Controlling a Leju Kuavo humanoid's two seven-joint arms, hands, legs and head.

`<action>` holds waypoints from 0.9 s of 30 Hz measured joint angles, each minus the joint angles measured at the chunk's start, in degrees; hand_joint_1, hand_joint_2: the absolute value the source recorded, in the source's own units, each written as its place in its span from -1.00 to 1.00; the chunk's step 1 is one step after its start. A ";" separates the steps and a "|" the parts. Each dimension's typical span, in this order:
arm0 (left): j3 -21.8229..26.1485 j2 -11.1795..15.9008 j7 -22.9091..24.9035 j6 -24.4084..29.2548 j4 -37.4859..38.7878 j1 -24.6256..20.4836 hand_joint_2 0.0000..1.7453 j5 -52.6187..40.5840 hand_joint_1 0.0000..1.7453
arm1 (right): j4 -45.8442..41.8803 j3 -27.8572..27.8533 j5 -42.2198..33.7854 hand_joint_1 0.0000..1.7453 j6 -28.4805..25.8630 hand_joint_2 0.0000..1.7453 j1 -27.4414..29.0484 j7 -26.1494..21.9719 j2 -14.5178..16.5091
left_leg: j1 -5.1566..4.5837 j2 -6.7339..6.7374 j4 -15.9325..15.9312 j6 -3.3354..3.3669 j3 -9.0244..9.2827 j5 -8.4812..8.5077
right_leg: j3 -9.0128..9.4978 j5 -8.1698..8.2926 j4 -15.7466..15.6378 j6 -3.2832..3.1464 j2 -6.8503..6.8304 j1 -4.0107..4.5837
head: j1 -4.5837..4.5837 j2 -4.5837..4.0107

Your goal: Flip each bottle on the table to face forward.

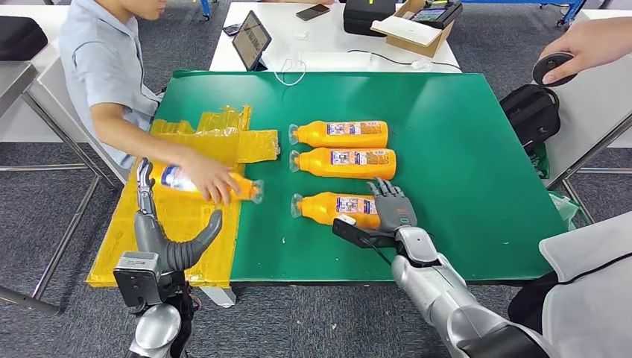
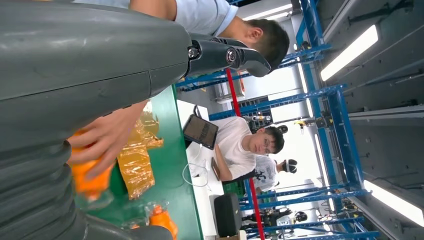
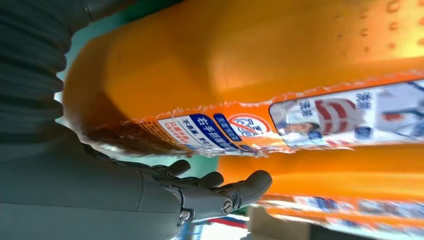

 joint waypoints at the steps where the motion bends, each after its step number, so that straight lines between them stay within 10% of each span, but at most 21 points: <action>1: -0.06 0.00 0.25 0.01 0.00 -0.04 1.00 -0.18 -1.00 | 0.40 0.37 1.03 0.28 0.86 1.00 -0.63 2.24 0.09 | 0.00 -0.01 0.00 0.02 0.03 0.01 | 0.02 0.01 0.00 0.01 0.00 0.00 | 0.00 0.00; 2: -0.12 0.00 0.54 0.01 0.00 -0.05 1.00 -0.42 -1.00 | 0.78 0.77 2.06 0.77 1.61 1.00 -1.17 4.35 0.15 | 0.00 -0.04 0.00 0.03 0.04 0.03 | 0.05 0.01 0.00 0.02 -0.01 -0.01 | 0.00 0.00; 5: -0.21 0.00 1.41 -0.22 -0.02 -0.01 1.00 -1.41 -1.00 | 1.63 1.70 3.88 0.98 4.03 1.00 -2.10 8.02 0.25 | -0.01 -0.06 0.00 0.08 0.00 0.07 | 0.07 0.06 0.00 0.08 -0.03 -0.02 | 0.00 0.00; 10: -0.47 0.01 2.75 -2.17 -0.07 -0.08 1.00 -2.49 -1.00 | 2.32 1.37 -0.68 1.00 10.35 1.00 -3.11 6.52 0.47 | -0.01 -0.03 0.01 0.09 0.09 0.07 | 0.06 0.07 -0.02 0.10 -0.01 -0.02 | 0.00 0.00; 19: -0.32 -0.34 8.29 -17.71 2.37 -0.16 1.00 20.55 -1.00 | -0.38 -10.26 -29.17 1.00 18.01 1.00 -0.02 -20.44 1.68 | 0.02 0.18 -0.02 0.02 0.42 -0.03 | 0.41 0.08 -0.08 0.10 0.27 0.04 | 0.02 0.00; 27: -0.29 -1.00 9.34 -20.12 4.49 4.26 1.00 20.97 -1.00 | -22.45 -11.23 -50.37 1.00 13.82 1.00 13.17 -22.47 6.86 | 0.05 -0.01 -0.02 0.01 -0.30 0.07 | -0.22 0.07 0.02 0.10 0.13 0.03 | 0.00 0.00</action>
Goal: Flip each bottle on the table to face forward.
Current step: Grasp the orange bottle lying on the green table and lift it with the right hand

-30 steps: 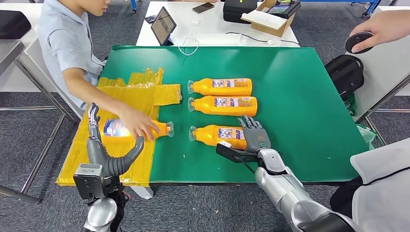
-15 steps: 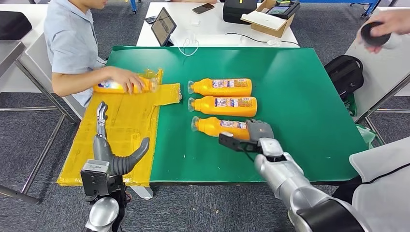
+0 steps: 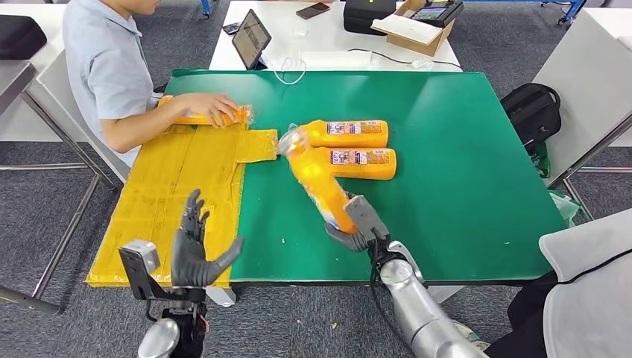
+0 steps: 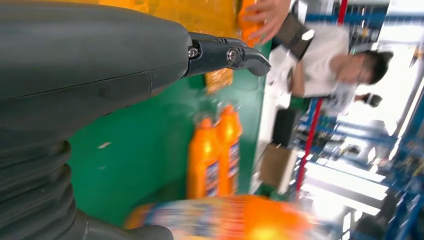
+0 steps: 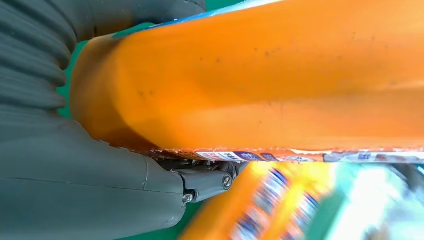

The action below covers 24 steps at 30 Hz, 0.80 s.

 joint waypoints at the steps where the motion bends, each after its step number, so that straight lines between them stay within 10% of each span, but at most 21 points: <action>1: -0.61 0.20 -0.39 -0.73 0.35 0.48 1.00 -1.22 -1.00 | -3.04 0.49 -1.45 1.00 -1.13 1.00 1.04 0.13 0.29 | -0.01 0.00 0.00 0.00 -0.06 0.00 | -0.06 0.00 0.00 0.00 0.00 -0.01 | 0.00 0.00; 13: -6.44 1.13 -1.36 -9.99 1.52 1.26 1.00 1.59 -1.00 | -18.02 11.26 3.26 1.00 -7.05 1.00 8.51 -3.20 0.99 | -0.04 0.00 0.00 0.02 -0.30 -0.02 | -0.30 -0.01 -0.06 0.01 -0.02 -0.03 | 0.01 0.00; 24: -8.21 0.06 -3.60 -5.28 -2.92 0.92 1.00 8.46 -1.00 | -12.22 24.57 5.66 1.00 -10.78 1.00 10.48 -6.12 3.81 | -0.01 0.01 -0.02 0.02 -0.35 -0.02 | -0.35 -0.02 -0.04 -0.01 -0.01 -0.02 | 0.01 0.00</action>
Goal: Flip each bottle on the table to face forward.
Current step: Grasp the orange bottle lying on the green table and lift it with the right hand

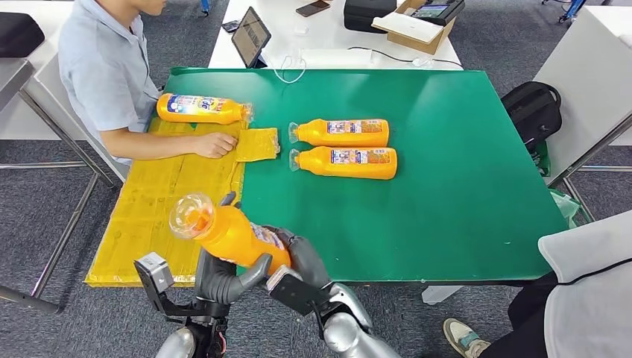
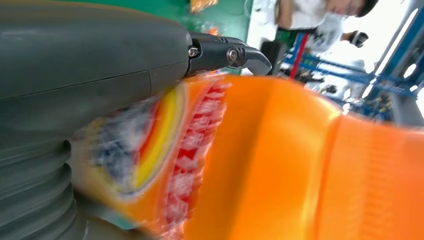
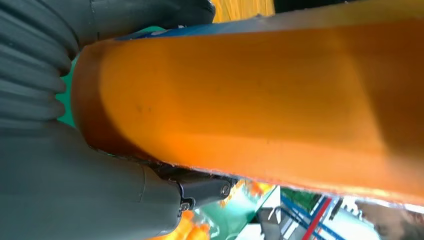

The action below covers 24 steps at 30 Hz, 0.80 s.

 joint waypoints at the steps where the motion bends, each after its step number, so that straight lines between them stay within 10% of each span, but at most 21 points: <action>1: -0.01 -0.04 -0.17 0.52 -0.43 0.15 1.00 0.48 -1.00 | 0.67 0.76 -0.14 1.00 -0.07 1.00 -0.05 -0.05 0.25 | 0.00 0.00 0.00 0.00 0.00 0.00 | -0.01 0.00 0.00 0.00 0.00 0.00 | 0.01 0.00; 3: 0.03 -0.12 -0.20 1.51 -1.11 0.52 1.00 1.43 -0.83 | 1.96 2.00 -0.38 1.00 -0.17 1.00 -0.30 -0.17 0.66 | -0.01 0.00 0.00 0.00 0.00 0.00 | -0.02 0.00 -0.01 0.00 0.00 -0.01 | 0.00 0.00; 4: 0.05 -0.15 -0.10 1.92 -1.33 0.68 1.00 1.82 -0.34 | 2.52 2.46 -0.49 1.00 -0.25 1.00 -0.49 -0.23 0.78 | -0.02 0.00 0.00 0.00 0.00 0.00 | -0.02 0.00 -0.01 0.00 0.00 -0.01 | 0.00 0.00; 7: 0.08 -0.15 0.30 2.66 -1.58 0.91 1.00 2.80 1.00 | 3.85 3.49 -0.96 -0.29 -0.55 1.00 -1.16 -0.42 0.97 | -0.02 0.00 0.01 0.00 0.00 0.00 | -0.01 0.01 -0.01 0.00 0.00 -0.02 | -0.01 0.00; 9: 0.09 -0.15 0.80 2.87 -1.59 0.83 1.00 3.70 1.00 | 4.47 4.19 -1.44 -1.00 -0.71 0.00 -1.52 -0.59 1.02 | -0.02 0.00 0.01 0.00 0.00 0.01 | -0.01 0.01 -0.01 0.00 0.00 -0.01 | -0.01 0.00; 11: 0.14 -0.14 1.45 3.15 -1.59 0.56 1.00 4.81 1.00 | 4.82 5.09 -2.08 -1.00 -1.26 -1.00 -1.64 -0.82 1.12 | -0.02 0.00 0.01 0.00 0.00 0.01 | -0.02 0.01 0.00 0.00 0.00 -0.01 | -0.01 0.00; 24: 2.79 0.02 9.68 7.89 3.19 -3.79 1.00 15.10 1.00 | -0.19 6.03 -7.66 -1.00 -15.36 -1.00 -0.37 -6.80 1.63 | -0.01 0.01 0.01 -0.01 0.00 0.01 | -0.03 0.01 0.00 0.00 0.01 -0.01 | 0.01 0.00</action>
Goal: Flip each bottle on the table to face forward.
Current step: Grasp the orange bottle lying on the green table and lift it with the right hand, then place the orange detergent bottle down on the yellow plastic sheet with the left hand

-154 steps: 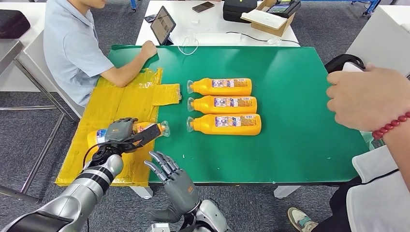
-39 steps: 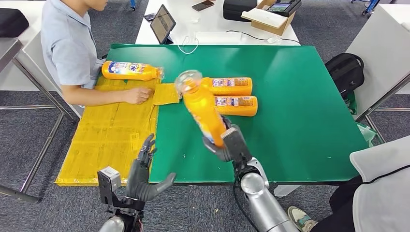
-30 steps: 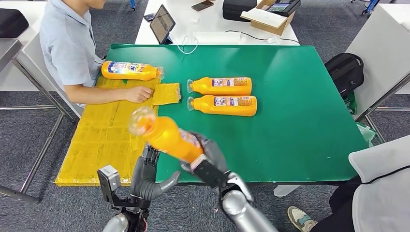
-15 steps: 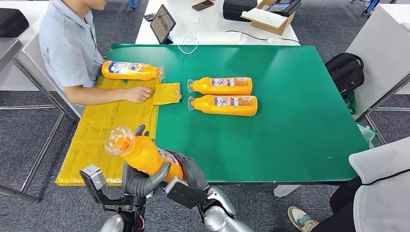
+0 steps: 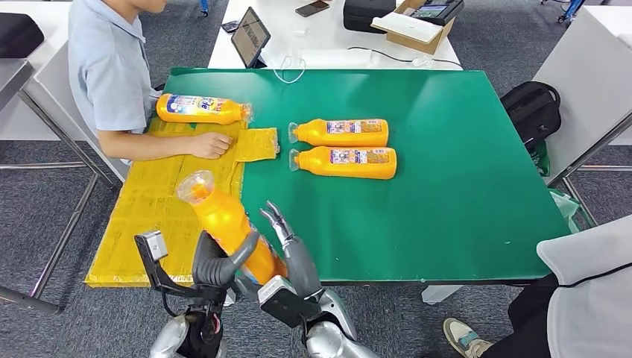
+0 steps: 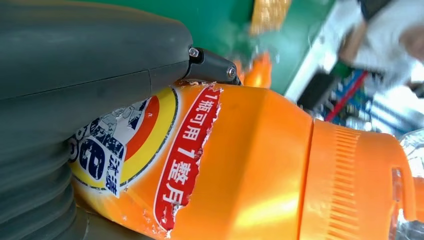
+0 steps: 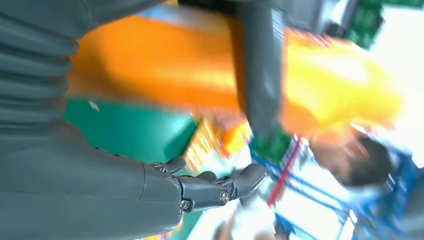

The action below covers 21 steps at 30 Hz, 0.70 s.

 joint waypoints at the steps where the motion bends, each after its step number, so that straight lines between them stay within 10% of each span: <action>1: 0.77 0.13 -0.17 0.82 0.73 -0.59 1.00 0.09 1.00 | -0.79 -0.01 -0.05 -1.00 -1.37 -1.00 0.25 -0.64 -0.03 | 0.00 0.00 0.00 0.00 0.00 0.00 | 0.00 0.00 0.00 0.00 0.00 0.00 | -0.01 0.00; 12: 10.02 4.65 -5.48 12.00 5.02 -4.33 1.00 -28.44 1.00 | -10.56 -1.91 1.08 -1.00 -10.02 -1.00 5.09 -4.21 -1.60 | 0.02 0.00 -0.01 -0.02 -0.03 0.01 | -0.04 -0.02 0.02 -0.01 0.00 0.01 | 0.00 0.00; 21: 11.52 10.50 8.61 8.01 14.71 -12.63 1.00 -76.16 1.00 | -19.87 -4.91 1.84 -1.00 -8.64 -1.00 9.38 -4.34 -2.09 | 0.01 -0.02 -0.01 -0.03 -0.01 0.10 | -0.05 0.06 0.01 -0.06 -0.08 0.00 | 0.00 0.00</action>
